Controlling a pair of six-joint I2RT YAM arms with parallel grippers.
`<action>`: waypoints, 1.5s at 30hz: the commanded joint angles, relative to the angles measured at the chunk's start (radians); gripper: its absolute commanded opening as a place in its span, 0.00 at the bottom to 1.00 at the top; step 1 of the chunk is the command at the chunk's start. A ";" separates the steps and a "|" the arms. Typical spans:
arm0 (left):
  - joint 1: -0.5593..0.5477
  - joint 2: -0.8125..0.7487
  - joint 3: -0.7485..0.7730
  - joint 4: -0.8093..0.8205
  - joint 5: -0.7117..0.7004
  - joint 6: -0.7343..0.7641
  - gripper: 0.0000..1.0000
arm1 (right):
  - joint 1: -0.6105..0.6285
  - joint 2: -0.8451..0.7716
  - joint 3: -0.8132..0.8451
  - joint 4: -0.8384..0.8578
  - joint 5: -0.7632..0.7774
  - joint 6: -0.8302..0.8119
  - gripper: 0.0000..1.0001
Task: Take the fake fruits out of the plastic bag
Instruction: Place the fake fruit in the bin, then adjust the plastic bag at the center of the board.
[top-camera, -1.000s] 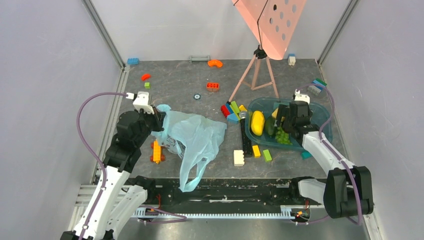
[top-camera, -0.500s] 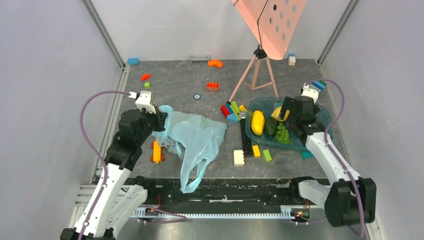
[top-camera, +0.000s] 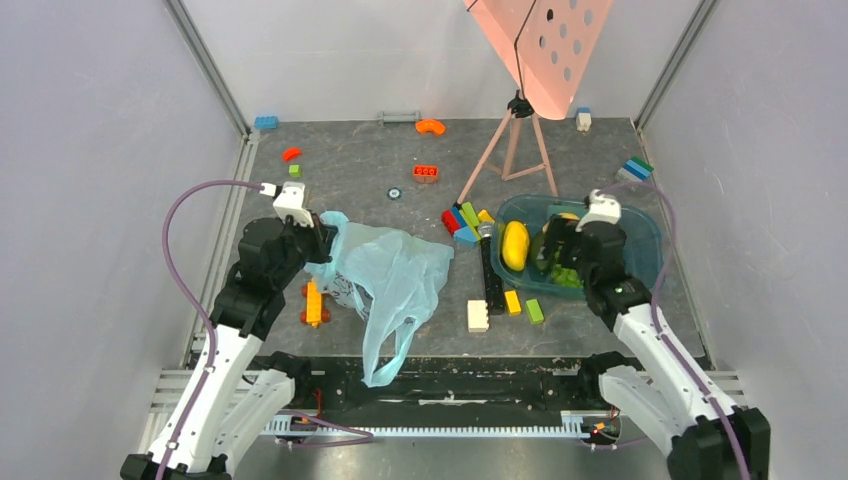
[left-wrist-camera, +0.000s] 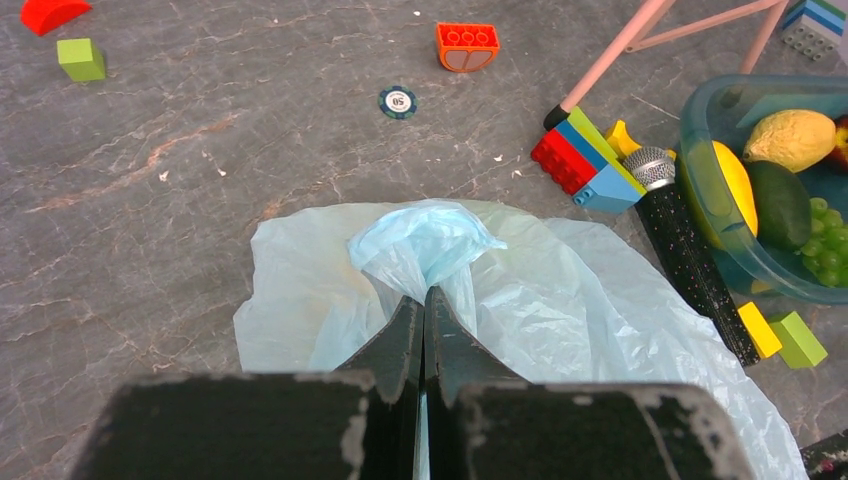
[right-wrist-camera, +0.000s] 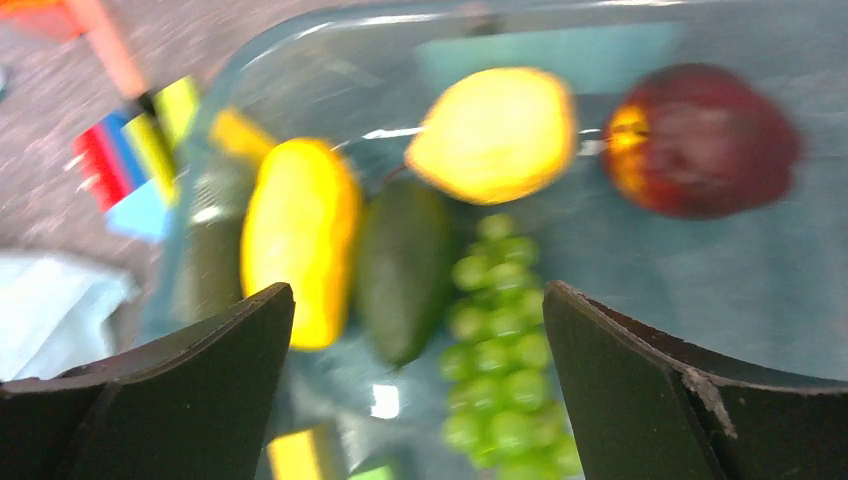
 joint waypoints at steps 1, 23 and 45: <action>0.000 0.000 0.025 0.017 0.039 -0.025 0.02 | 0.287 -0.052 -0.011 0.032 0.055 0.108 0.98; 0.000 -0.055 0.007 0.004 0.039 -0.026 0.02 | 1.270 0.568 0.703 -0.039 0.441 0.023 0.98; 0.001 -0.268 -0.115 0.063 0.065 0.019 0.02 | 0.888 0.655 0.695 -0.083 0.217 -0.074 0.38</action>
